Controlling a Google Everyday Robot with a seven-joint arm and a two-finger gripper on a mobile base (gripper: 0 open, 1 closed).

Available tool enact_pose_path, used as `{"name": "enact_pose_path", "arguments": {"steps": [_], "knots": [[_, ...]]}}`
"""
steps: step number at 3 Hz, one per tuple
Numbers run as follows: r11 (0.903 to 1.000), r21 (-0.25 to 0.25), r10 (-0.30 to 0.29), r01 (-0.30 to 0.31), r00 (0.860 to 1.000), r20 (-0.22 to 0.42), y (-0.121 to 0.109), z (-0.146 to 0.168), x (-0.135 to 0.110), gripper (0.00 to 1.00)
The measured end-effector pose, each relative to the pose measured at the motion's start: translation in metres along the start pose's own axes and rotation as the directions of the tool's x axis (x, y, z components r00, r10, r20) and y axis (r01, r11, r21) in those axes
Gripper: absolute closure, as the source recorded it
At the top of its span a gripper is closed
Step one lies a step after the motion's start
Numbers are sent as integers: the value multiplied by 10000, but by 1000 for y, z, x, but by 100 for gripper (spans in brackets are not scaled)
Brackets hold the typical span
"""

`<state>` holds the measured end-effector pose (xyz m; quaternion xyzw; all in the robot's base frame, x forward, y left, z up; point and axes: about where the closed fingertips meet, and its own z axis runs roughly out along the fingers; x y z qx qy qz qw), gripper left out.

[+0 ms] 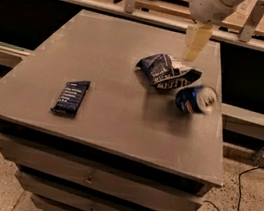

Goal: Move blue chip bag near pepsi can

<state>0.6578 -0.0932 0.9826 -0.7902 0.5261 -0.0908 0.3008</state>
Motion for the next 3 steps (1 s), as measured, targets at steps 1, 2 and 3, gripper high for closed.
{"name": "enact_pose_path", "arguments": {"steps": [1, 2, 3], "knots": [[10000, 0, 0, 0, 10000, 0, 0, 0, 0, 0], [9921, 858, 971, -917, 9934, -610, -20, -9, 14, 0], [9939, 683, 902, -868, 9948, -482, -16, -5, 10, 0]]}}
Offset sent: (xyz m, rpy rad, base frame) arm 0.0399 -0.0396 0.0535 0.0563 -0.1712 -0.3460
